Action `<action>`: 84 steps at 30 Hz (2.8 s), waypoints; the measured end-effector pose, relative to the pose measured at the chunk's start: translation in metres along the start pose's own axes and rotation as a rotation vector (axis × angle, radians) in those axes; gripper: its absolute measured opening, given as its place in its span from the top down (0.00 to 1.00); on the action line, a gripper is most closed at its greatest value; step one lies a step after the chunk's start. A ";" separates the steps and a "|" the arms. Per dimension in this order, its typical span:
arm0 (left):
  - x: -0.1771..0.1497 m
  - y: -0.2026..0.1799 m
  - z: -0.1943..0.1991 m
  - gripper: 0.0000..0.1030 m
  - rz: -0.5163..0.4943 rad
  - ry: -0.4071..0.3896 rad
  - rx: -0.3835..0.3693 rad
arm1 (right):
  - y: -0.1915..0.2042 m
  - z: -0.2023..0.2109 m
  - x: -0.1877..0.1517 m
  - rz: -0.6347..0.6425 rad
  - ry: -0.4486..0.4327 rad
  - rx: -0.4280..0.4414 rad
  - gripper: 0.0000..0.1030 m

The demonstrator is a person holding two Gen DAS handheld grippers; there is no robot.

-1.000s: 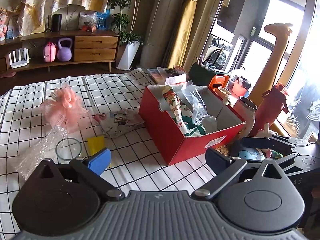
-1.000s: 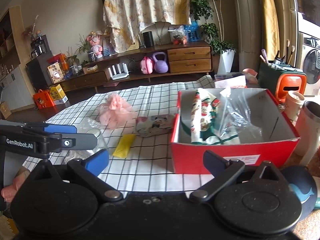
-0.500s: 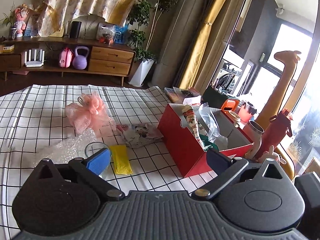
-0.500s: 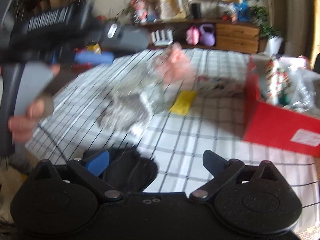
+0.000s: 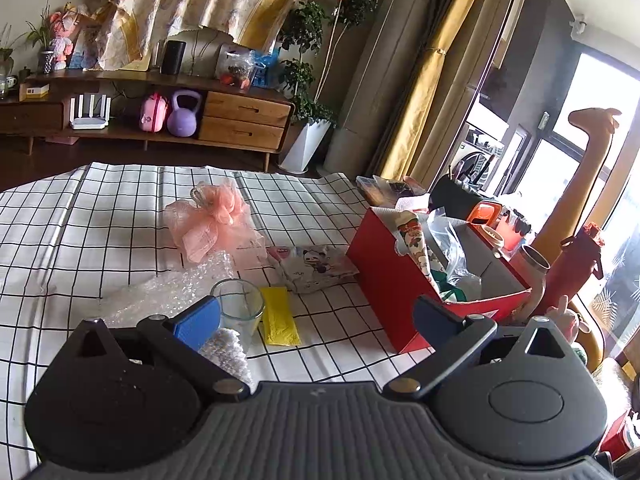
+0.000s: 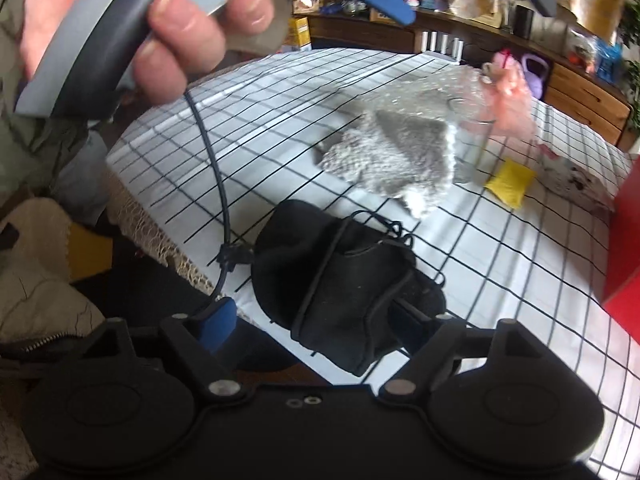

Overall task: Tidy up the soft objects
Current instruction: 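Grasp the white fluffy towel with the left gripper while the right gripper grasps the black cloth, then lift the towel and black cloth and carry them over the red box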

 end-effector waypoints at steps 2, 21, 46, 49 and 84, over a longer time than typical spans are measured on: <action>-0.004 0.008 -0.001 0.00 0.002 0.009 0.019 | 0.003 -0.010 -0.004 0.017 0.018 -0.001 0.25; -0.074 0.085 -0.037 0.00 0.038 0.195 0.157 | -0.002 -0.030 -0.010 -0.020 0.062 0.062 0.55; -0.100 0.078 -0.065 0.50 -0.167 0.238 0.323 | -0.013 -0.022 -0.005 -0.104 0.049 0.036 0.66; -0.099 0.075 -0.064 0.73 -0.172 0.232 0.324 | -0.017 -0.018 -0.006 -0.117 0.045 0.009 0.68; -0.034 0.018 0.015 0.87 0.022 0.042 0.067 | -0.129 0.094 -0.002 -0.505 -0.244 -0.332 0.85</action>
Point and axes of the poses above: each gripper's, at about its wrist camera, not at the fingertips, and z roughly against the way its jaws point, y to its left, x to its top, the point moved 3 cm from there along -z, roughly the way its jaws point, and after that the axes turned 15 degrees about -y, right-handed, at the moved point
